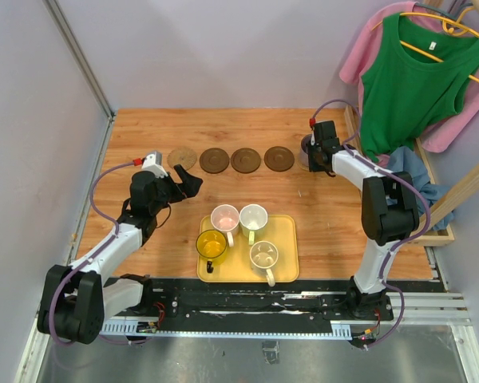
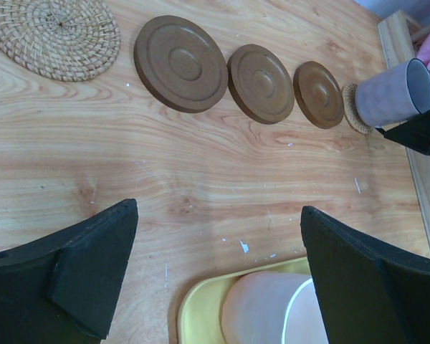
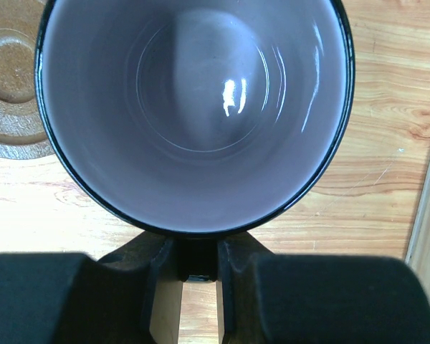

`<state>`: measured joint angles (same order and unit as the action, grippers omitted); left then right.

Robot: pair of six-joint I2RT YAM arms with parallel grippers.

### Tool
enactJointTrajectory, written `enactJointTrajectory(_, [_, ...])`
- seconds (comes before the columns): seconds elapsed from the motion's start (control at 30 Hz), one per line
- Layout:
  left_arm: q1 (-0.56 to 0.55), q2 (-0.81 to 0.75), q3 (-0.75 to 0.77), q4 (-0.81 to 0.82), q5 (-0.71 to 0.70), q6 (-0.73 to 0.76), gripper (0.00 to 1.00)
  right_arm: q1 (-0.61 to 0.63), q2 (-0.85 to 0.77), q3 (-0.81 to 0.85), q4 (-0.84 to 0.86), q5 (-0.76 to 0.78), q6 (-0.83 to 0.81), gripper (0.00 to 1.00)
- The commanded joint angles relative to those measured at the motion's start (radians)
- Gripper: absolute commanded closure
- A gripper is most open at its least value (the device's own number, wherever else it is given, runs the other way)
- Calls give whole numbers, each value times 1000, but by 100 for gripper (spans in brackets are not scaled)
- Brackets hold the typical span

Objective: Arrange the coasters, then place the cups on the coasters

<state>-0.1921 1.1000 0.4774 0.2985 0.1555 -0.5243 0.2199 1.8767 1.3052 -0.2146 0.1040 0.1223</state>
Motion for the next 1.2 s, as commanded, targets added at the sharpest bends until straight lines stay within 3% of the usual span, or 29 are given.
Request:
enactJointTrajectory(0.0, [2,7,29,35,10,5,0,-11,-6,25,28,-1,0,99])
enactJointTrajectory(0.57, [2,7,27,33,12,6,0,-12,28,38,4,10,23,99])
enactJointTrajectory(0.73, [3,9,27,34,13,6,0,-13,30,43,-7,6,38,83])
enactJointTrajectory(0.97, [2,6,24,33,13,6,0,-12,14,37,-25,10,63,44])
enactJointTrajectory(1.17, [2,1,21,31,13,6,0,-12,-33,-10,-28,-6,95,41])
